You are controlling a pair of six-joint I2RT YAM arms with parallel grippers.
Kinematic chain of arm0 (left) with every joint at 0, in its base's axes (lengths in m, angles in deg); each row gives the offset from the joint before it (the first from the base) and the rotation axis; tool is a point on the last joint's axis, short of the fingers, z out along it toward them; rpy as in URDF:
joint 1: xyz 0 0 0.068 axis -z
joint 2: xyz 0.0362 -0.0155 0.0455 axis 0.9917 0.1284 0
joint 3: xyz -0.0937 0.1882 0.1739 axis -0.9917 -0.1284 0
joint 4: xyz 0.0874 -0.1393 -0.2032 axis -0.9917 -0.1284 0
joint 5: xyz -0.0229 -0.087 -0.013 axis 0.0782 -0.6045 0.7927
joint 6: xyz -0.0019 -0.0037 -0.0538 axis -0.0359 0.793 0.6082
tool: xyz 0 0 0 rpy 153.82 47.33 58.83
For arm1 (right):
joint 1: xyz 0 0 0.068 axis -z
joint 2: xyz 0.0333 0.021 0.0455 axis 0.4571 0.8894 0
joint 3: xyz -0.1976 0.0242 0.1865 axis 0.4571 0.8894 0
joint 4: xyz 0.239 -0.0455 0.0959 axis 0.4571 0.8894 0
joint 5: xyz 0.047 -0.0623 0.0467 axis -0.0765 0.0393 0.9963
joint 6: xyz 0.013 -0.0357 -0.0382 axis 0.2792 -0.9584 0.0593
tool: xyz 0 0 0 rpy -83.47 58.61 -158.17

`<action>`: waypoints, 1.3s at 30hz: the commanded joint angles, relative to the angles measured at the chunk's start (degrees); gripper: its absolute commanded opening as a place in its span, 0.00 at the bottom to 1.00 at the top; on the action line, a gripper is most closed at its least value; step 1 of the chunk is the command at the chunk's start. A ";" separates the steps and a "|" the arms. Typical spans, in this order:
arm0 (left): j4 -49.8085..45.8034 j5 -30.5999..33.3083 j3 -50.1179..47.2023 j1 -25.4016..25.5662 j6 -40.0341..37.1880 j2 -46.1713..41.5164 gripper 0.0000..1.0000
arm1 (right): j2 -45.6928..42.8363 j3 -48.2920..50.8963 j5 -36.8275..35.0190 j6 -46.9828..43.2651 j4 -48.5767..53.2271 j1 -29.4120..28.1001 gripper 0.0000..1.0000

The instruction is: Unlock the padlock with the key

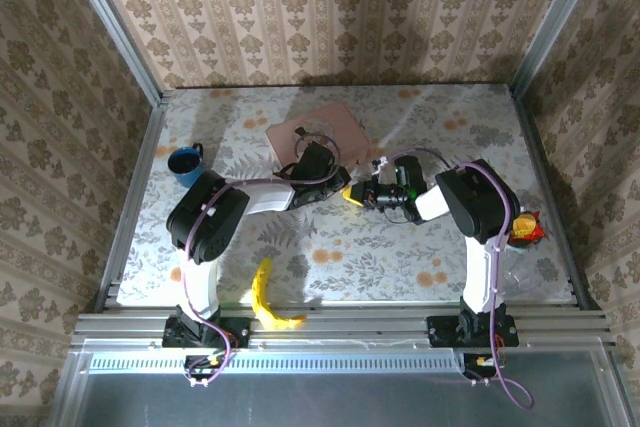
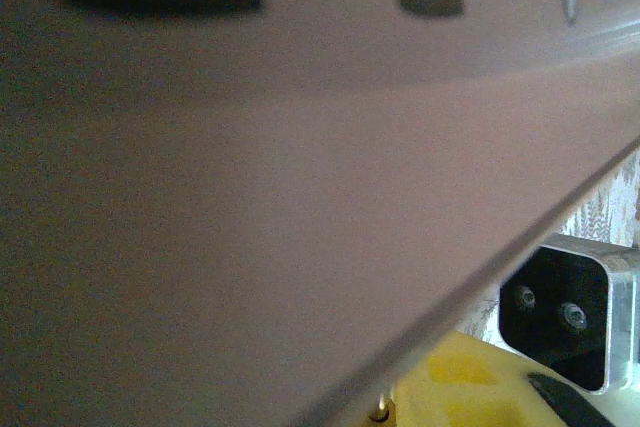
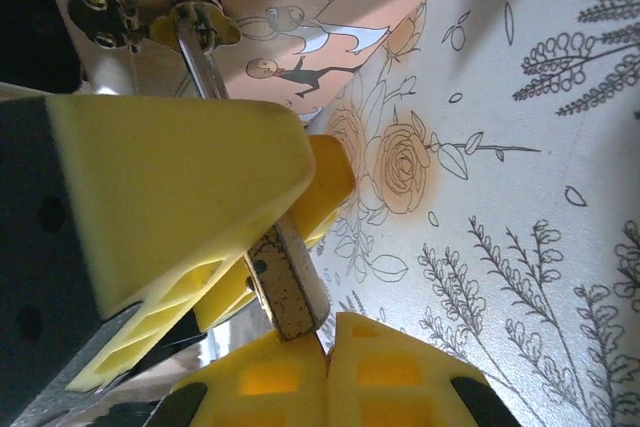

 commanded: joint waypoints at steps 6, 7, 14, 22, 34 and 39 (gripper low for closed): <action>-1.27 -8.49 -1.41 1.53 3.59 -3.11 0.00 | 1.64 0.76 -5.82 9.08 -13.89 2.18 0.00; -1.16 -8.49 -1.54 1.52 3.69 -3.12 0.00 | 1.53 0.96 -6.00 9.10 -13.94 2.37 0.00; -0.31 -8.40 -2.64 1.26 4.07 -3.86 0.19 | 0.73 1.51 -6.88 8.95 -13.84 2.73 0.00; 0.17 -7.65 -3.56 1.05 4.12 -4.60 0.59 | 0.02 1.99 -7.59 8.72 -13.94 2.77 0.00; 4.18 -5.94 -5.43 0.48 2.84 -5.41 0.83 | -0.54 3.18 -7.84 9.62 -15.79 2.83 0.00; 3.47 -2.95 -6.79 -0.14 1.17 -8.00 0.98 | -1.60 4.00 -7.33 9.82 -16.13 2.84 0.00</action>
